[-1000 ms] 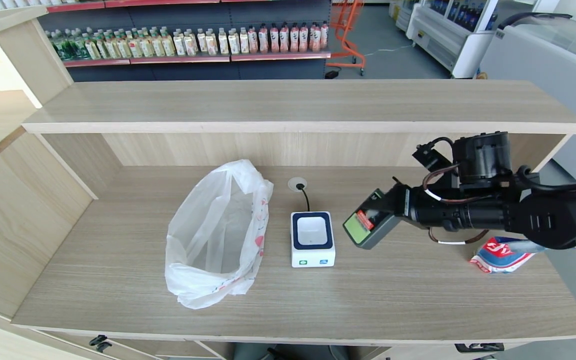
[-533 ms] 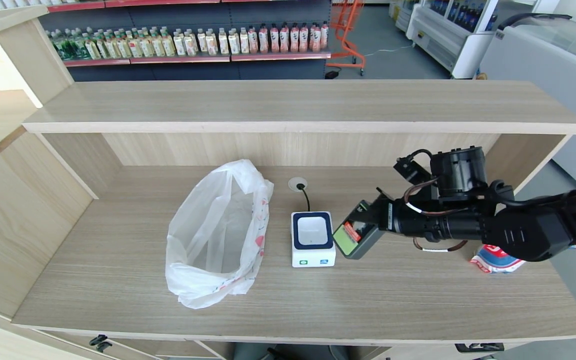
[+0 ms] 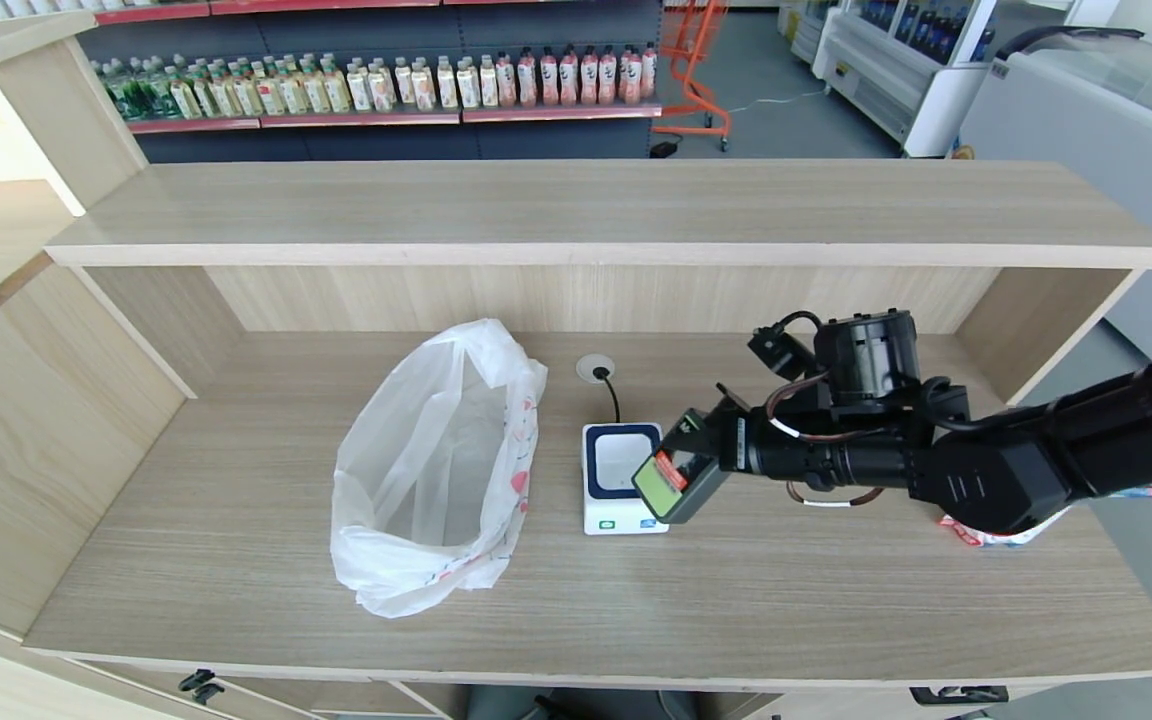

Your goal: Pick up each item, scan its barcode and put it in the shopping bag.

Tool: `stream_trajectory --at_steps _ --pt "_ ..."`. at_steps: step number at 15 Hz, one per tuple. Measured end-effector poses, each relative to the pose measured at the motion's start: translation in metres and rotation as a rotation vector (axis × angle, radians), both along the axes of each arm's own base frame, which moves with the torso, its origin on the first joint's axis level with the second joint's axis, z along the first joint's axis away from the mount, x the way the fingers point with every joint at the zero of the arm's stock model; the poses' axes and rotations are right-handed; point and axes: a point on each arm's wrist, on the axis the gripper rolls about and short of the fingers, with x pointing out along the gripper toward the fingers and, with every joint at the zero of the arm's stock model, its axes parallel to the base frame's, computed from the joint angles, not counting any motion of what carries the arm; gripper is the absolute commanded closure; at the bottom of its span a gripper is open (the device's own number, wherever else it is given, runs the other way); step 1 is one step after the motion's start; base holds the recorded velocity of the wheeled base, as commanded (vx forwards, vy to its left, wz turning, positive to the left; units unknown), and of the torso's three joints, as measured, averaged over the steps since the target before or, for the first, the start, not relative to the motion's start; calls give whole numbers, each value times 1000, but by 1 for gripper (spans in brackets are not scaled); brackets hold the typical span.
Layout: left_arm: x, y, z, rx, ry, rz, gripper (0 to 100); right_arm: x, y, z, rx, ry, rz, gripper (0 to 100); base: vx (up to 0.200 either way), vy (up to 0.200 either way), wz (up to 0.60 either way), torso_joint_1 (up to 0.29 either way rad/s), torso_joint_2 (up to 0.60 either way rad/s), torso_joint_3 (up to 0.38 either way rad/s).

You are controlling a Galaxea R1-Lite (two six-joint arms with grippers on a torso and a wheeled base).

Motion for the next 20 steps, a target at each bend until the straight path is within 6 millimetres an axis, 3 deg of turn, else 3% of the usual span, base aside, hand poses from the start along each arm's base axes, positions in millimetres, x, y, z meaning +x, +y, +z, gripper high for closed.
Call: stream_trajectory --at_steps 6,14,20 --pt "0 0 0 0 0 0 0 15 8 -1 9 -18 1 100 0 0 0 0 0 0" --pt "0 0 0 0 1 0 0 21 1 -8 6 -4 -24 100 0 0 0 0 0 0" --pt "0 0 0 0 1 0 0 23 15 -12 22 -39 6 100 0 0 0 0 0 0"
